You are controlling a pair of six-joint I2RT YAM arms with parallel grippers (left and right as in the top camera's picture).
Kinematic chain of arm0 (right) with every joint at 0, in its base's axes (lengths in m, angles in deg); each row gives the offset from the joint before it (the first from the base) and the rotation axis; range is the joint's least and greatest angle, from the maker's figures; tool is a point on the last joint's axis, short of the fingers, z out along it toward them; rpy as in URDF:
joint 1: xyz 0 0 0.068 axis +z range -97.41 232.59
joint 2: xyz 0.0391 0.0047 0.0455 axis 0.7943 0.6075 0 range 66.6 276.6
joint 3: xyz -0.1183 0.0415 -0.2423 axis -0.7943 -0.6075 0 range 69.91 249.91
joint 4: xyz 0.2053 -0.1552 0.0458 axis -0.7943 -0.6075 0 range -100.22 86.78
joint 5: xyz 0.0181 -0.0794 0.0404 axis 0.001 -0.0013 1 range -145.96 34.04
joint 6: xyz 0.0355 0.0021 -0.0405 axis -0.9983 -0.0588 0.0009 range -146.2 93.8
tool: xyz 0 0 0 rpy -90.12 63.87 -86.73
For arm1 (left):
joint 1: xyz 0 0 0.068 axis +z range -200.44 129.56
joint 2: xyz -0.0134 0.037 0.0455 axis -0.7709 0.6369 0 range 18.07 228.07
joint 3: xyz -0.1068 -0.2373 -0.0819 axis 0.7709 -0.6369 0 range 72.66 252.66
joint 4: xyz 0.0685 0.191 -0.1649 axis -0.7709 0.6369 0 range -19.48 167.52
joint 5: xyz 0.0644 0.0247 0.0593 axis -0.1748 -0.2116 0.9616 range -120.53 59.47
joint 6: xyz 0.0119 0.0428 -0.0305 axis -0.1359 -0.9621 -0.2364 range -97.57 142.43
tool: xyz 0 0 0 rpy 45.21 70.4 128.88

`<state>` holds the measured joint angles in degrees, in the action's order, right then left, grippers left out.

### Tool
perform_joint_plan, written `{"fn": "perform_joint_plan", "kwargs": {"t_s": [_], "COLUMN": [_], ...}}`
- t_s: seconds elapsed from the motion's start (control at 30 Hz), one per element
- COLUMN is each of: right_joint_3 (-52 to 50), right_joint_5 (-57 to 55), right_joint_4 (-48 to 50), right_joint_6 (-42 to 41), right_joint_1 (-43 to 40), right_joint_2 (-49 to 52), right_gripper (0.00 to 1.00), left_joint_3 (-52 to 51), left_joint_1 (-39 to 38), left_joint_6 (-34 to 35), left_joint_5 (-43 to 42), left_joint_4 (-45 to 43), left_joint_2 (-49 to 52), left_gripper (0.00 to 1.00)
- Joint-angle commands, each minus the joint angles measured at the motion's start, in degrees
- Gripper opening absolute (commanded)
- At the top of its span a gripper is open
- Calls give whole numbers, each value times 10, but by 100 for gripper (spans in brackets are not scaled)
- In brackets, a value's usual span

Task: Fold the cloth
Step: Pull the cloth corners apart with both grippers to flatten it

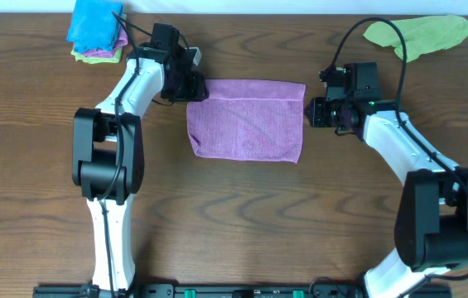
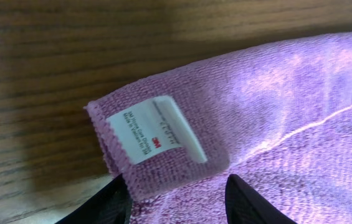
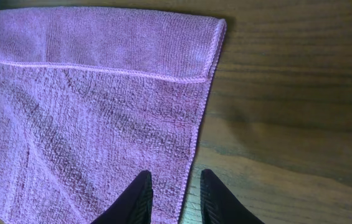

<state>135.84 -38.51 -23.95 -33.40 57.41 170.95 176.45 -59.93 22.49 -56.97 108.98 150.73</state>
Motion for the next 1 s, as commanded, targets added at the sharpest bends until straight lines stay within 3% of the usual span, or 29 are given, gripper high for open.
{"fn": "perform_joint_plan", "kwargs": {"t_s": [0.0,0.13,0.3,0.43,0.47,0.87,0.9,0.97], "right_joint_3": [5,5,5,5,5,5,5,5], "right_joint_5": [8,8,8,8,8,28,33,40], "right_joint_4": [0,-3,-11,-11,-10,52,56,63], "right_joint_6": [-4,-5,-4,-4,-4,-5,-5,-7], "right_joint_1": [-2,-3,-3,-2,-2,-2,-2,-2], "right_joint_2": [2,2,2,2,2,16,17,21], "right_gripper": [26,25,24,22,22,26,27,27], "left_joint_3": [-2,-2,-2,-2,-2,-2,-2,-2], "left_joint_1": [1,1,1,1,1,2,2,2], "left_joint_6": [14,32,55,65,69,176,183,195], "left_joint_5": [-13,-23,-37,-36,-34,43,46,46], "left_joint_4": [-5,-25,-50,-80,-87,-215,-224,-239], "left_joint_2": [2,2,2,2,2,12,15,21], "left_gripper": [49,46,28,6,6,6,11,44]}}
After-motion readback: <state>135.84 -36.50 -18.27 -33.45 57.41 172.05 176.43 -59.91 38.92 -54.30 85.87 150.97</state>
